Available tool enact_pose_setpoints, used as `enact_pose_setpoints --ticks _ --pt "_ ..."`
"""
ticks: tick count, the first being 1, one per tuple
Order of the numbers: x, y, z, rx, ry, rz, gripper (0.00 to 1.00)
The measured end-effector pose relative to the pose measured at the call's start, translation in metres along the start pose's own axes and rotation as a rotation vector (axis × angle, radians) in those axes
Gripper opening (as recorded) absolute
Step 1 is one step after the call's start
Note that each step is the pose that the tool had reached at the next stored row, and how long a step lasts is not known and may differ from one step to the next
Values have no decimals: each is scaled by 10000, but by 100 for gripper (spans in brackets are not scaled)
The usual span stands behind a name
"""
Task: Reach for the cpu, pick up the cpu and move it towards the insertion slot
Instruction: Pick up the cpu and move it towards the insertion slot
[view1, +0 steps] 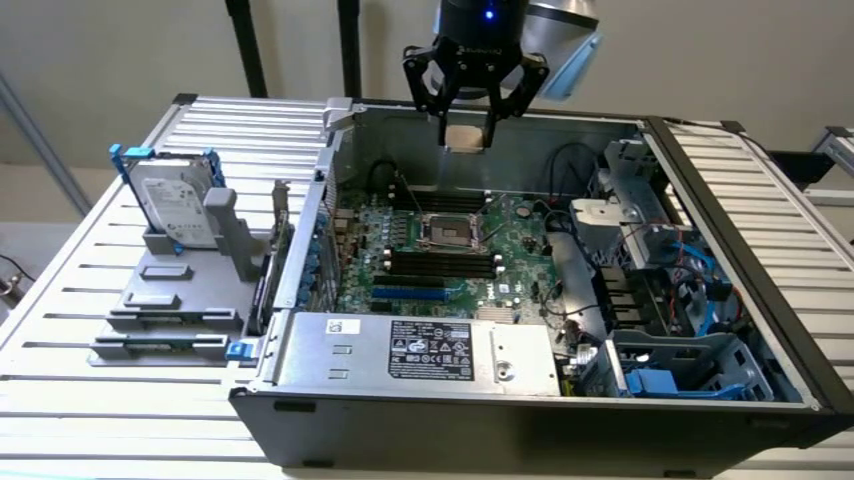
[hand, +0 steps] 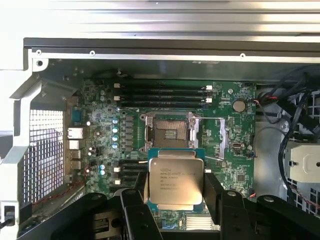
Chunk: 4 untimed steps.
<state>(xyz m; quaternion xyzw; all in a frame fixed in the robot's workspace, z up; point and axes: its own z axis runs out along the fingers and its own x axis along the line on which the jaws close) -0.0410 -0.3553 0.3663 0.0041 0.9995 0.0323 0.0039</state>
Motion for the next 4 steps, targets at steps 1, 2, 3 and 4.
enact_pose_setpoints --ticks 1,2,3,4 --pt "0 0 0 0 0 0 54" --pt "0 0 0 0 0 0 54" --pt "0 0 0 0 0 0 54" --pt "0 0 0 0 0 0 54"
